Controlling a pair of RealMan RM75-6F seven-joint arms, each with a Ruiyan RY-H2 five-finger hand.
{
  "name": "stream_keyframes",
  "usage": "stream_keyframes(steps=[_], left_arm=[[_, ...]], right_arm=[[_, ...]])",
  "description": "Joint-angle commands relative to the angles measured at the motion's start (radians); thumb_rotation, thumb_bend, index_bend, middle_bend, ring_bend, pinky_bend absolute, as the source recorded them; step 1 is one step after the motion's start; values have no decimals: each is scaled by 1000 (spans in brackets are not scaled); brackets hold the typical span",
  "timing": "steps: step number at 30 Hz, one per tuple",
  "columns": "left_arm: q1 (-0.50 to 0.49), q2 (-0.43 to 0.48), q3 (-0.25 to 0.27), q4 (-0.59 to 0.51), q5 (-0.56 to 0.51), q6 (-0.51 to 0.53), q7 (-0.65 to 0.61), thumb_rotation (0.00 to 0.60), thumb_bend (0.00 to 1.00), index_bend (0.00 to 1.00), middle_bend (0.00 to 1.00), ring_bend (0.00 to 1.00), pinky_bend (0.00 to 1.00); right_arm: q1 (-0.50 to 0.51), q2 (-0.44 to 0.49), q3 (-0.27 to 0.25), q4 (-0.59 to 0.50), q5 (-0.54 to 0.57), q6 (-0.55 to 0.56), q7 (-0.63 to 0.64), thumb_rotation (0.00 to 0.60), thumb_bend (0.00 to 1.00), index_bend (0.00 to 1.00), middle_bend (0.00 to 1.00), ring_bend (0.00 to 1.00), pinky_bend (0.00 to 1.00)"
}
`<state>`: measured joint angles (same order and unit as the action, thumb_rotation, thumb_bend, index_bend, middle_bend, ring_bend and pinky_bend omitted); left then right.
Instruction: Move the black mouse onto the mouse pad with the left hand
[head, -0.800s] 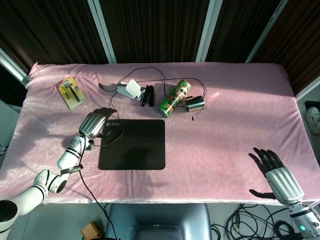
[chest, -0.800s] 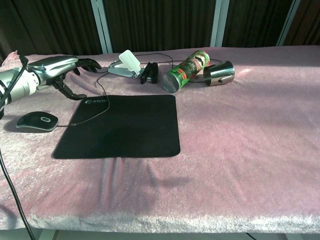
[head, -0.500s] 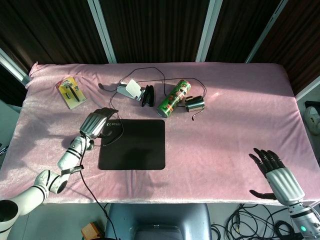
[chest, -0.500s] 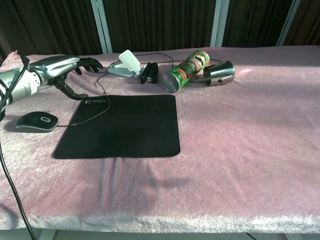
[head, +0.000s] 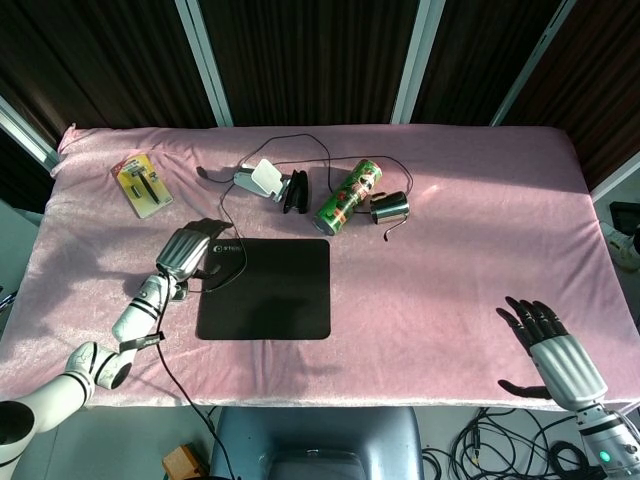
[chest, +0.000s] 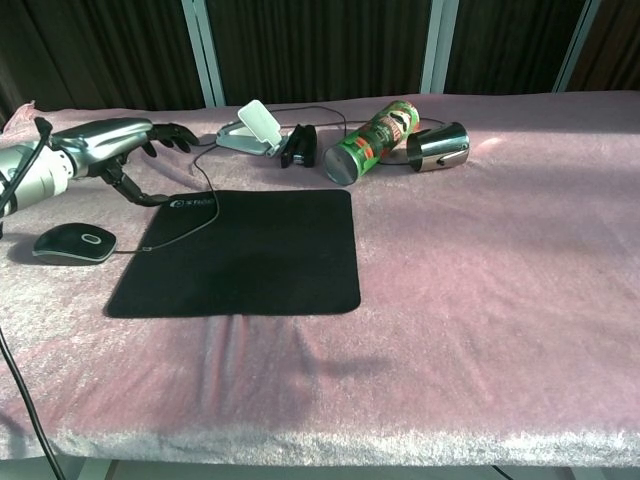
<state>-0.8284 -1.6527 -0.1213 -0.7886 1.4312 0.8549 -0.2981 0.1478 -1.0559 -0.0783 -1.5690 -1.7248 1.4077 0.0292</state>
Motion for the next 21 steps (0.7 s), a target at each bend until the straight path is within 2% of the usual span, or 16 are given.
stream_keyframes(steps=[1, 8, 12, 17, 21], left_arm=[[12, 44, 18, -40, 5, -4, 30, 600, 287, 184, 190, 157, 247], [76, 200, 41, -237, -7, 34, 87, 600, 287, 187, 193, 157, 248], [111, 255, 51, -310, -12, 57, 66, 600, 286, 183, 193, 157, 250], [149, 297, 76, -353, -8, 75, 72, 600, 287, 168, 190, 150, 250], [167, 298, 92, -345, -10, 71, 79, 600, 285, 141, 176, 136, 250]], right_arm=[[3, 2, 0, -1, 2, -5, 1, 600, 95, 0, 48, 40, 192], [11, 0, 2, -6, 9, -23, -8, 600, 93, 0, 48, 40, 192], [22, 6, -6, -11, 6, -46, -5, 600, 95, 0, 47, 40, 192], [31, 7, -4, -15, 13, -64, -9, 600, 97, 0, 47, 40, 192], [35, 9, -6, -19, 18, -75, -14, 600, 96, 0, 47, 40, 192]])
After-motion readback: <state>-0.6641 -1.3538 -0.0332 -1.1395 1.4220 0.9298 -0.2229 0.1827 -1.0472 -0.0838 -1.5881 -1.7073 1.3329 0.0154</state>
